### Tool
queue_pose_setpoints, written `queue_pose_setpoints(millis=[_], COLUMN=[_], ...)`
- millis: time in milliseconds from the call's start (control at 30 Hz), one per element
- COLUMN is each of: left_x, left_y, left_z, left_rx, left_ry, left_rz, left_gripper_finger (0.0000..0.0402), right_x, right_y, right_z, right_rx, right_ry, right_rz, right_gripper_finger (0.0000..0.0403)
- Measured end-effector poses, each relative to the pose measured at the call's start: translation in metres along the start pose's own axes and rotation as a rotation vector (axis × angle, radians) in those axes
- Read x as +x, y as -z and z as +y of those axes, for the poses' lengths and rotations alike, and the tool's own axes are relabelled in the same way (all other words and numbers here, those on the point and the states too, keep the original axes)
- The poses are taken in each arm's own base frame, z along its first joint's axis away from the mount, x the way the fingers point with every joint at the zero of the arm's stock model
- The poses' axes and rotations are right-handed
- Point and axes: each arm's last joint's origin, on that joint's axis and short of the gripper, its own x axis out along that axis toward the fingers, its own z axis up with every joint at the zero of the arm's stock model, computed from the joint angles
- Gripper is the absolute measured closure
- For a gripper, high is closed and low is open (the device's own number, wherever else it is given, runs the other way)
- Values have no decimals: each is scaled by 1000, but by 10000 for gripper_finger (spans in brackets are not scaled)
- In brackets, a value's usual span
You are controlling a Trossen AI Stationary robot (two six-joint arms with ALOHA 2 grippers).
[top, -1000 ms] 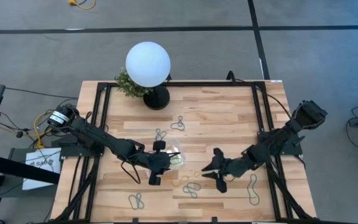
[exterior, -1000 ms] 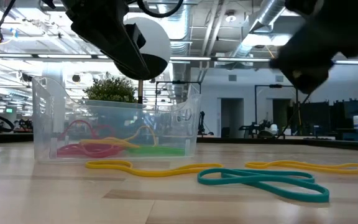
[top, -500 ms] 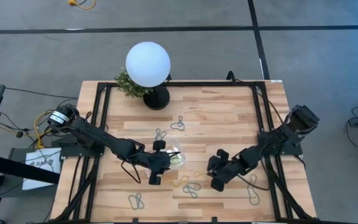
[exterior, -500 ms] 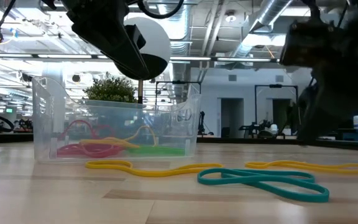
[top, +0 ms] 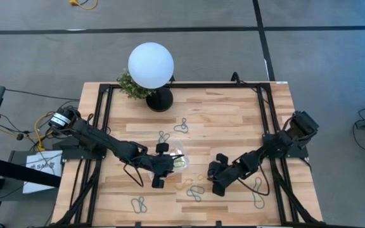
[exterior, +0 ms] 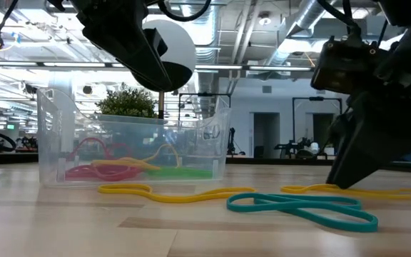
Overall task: Pick and place items into bin
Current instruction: Put the yellow rubber band into the transparent bin
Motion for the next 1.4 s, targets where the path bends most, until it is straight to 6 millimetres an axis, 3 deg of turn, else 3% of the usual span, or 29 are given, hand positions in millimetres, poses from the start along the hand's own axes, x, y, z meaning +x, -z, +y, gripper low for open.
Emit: queue_pose_setpoints(millis=[400,667,900,1000,1100,1233,1400], left_x=[0,0,0,0,-6,-35,-82], left_y=[0,0,0,0,2,-6,-13], left_z=[0,0,0,0,-2,-13,-23], left_rx=[-3,-4,-5,-6,-18,-15,41], left_ry=[0,0,-1,-1,52,129,19], left_rz=[0,0,-1,0,32,67,28], left_gripper_finger=[297,297,297,297,297,297,297], right_x=[23,20,20,16,6,-11,-33], right_y=[6,6,-10,-24,-51,-85,-134], right_z=[1,10,22,29,41,52,65], right_rx=[-81,-267,-348,-377,-395,-357,-287], right_ry=[51,54,162,235,299,425,458], right_rz=[-2,-9,-49,-81,-121,-151,-265], right_gripper_finger=[307,392,400,399,401,402,402])
